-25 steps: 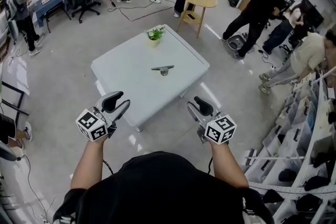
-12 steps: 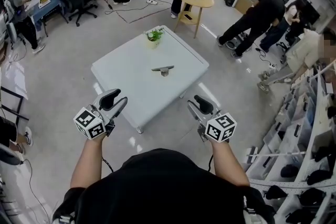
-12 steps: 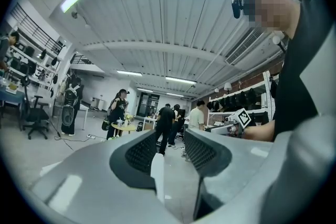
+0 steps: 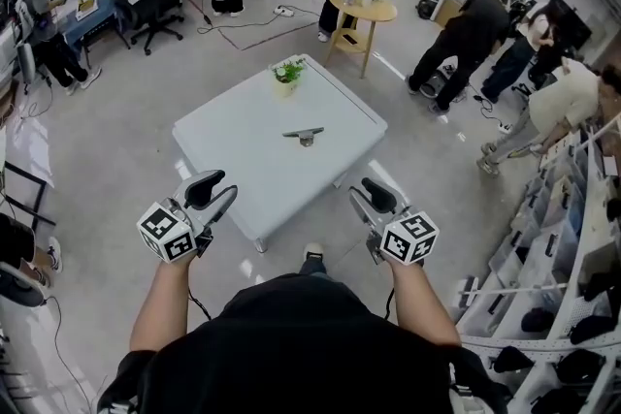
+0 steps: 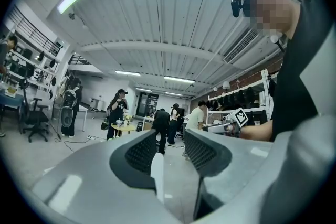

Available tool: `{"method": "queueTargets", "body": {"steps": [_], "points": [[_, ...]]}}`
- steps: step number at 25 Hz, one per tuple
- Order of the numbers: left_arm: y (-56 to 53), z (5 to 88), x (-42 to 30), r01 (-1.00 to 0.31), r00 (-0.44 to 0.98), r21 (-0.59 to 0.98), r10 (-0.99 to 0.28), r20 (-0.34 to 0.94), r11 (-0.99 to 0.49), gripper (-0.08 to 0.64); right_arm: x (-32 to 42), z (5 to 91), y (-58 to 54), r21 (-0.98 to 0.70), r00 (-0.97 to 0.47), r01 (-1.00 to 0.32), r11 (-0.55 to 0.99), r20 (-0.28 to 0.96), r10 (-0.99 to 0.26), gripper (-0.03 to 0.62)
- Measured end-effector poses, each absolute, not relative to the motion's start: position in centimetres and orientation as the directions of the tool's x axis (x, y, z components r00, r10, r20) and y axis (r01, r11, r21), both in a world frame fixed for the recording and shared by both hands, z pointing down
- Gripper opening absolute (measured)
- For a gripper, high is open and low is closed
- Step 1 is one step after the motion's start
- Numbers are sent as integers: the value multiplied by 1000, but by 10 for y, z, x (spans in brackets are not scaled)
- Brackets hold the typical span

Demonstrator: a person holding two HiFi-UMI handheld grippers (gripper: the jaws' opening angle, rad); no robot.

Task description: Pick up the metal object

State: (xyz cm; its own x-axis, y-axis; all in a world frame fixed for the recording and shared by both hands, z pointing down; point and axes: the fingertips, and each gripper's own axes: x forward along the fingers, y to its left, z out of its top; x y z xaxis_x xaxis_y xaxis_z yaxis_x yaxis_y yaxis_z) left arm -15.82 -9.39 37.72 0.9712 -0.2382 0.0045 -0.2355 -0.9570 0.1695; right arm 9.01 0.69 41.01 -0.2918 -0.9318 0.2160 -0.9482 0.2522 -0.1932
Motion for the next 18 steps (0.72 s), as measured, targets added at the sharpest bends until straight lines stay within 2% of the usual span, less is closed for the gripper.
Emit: {"method": "queueTargets", "body": {"steps": [18], "points": [[-147,398,-146,-300,954,195,-298,39,-934,169,110,423,-62,-187,-338,-936,299,238,-911,193]]}}
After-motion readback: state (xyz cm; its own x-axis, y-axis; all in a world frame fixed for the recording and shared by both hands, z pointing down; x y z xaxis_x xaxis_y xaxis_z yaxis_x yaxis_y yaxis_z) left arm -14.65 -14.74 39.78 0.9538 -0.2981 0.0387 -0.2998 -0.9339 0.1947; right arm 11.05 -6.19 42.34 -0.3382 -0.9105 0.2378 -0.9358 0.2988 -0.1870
